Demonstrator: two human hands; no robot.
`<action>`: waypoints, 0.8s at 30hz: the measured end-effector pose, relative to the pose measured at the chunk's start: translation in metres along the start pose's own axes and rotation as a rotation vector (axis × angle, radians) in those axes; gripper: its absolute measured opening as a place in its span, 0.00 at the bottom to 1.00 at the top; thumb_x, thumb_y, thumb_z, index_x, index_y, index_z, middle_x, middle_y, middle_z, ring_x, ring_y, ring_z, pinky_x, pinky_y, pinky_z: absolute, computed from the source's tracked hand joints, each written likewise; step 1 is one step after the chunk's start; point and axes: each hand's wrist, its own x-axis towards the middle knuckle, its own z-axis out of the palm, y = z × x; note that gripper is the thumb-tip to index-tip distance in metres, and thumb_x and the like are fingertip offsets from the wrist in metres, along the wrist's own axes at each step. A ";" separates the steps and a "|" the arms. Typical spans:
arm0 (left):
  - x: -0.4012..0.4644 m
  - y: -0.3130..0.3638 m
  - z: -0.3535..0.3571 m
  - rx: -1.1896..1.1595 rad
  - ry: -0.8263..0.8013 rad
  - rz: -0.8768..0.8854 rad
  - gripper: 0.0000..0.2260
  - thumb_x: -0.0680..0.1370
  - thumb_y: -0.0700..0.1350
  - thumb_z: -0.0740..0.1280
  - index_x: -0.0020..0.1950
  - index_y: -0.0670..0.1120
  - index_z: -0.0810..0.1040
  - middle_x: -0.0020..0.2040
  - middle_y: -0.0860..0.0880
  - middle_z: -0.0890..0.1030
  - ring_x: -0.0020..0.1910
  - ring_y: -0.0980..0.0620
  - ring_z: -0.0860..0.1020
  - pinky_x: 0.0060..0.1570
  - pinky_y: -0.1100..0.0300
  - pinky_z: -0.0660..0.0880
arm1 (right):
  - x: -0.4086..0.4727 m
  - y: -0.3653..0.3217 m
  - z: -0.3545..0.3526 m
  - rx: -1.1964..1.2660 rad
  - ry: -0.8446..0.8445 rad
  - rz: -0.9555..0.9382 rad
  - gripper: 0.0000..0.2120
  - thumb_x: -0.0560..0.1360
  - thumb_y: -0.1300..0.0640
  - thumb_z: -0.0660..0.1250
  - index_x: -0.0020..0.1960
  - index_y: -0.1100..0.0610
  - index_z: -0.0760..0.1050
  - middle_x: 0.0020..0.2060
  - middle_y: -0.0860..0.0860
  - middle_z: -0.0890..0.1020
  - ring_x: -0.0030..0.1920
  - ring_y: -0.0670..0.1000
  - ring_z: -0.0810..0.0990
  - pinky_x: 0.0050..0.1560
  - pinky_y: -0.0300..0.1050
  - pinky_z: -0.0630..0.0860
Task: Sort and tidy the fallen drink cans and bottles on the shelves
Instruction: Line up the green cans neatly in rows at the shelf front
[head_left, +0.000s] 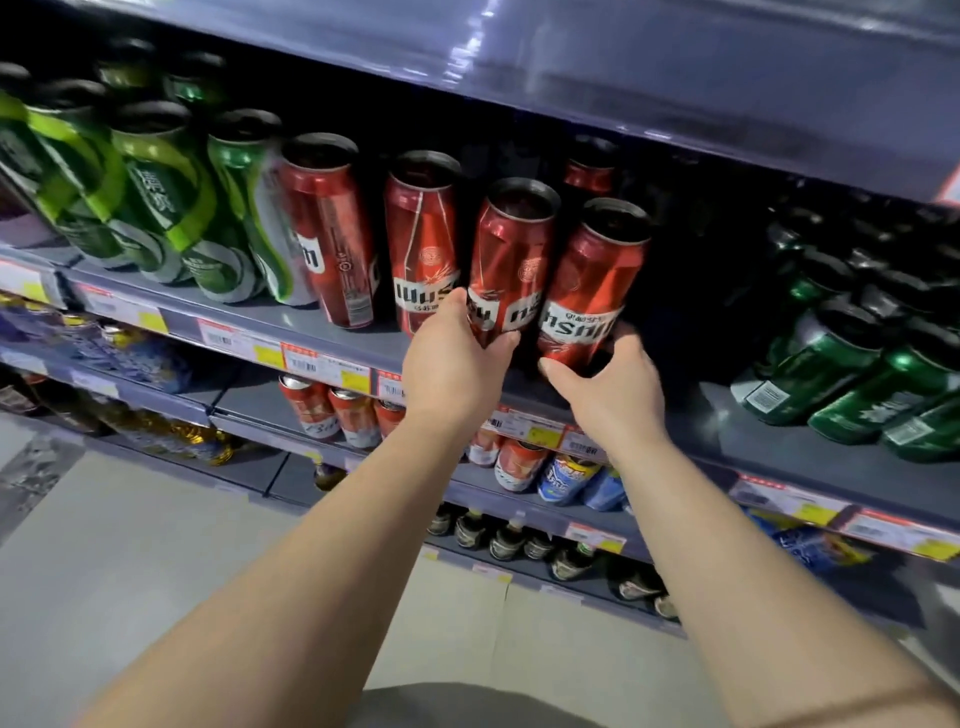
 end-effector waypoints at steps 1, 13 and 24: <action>0.000 0.001 0.001 0.005 0.017 -0.001 0.17 0.77 0.50 0.70 0.63 0.48 0.73 0.45 0.59 0.75 0.50 0.54 0.77 0.44 0.63 0.67 | 0.002 0.001 0.000 0.003 -0.005 -0.002 0.22 0.69 0.42 0.74 0.50 0.52 0.66 0.42 0.44 0.72 0.48 0.52 0.75 0.45 0.46 0.71; 0.000 -0.006 0.007 0.000 0.085 0.076 0.14 0.76 0.50 0.70 0.60 0.49 0.75 0.36 0.65 0.67 0.44 0.60 0.71 0.43 0.65 0.64 | 0.038 0.016 -0.012 0.152 0.164 0.026 0.24 0.70 0.50 0.75 0.62 0.53 0.73 0.46 0.47 0.78 0.45 0.50 0.75 0.45 0.40 0.69; 0.004 -0.011 0.011 0.032 0.039 0.044 0.19 0.73 0.54 0.73 0.59 0.51 0.70 0.43 0.62 0.72 0.44 0.55 0.74 0.42 0.59 0.68 | 0.052 0.020 -0.003 0.338 0.178 0.002 0.27 0.69 0.56 0.76 0.66 0.50 0.72 0.46 0.44 0.78 0.47 0.47 0.77 0.50 0.39 0.72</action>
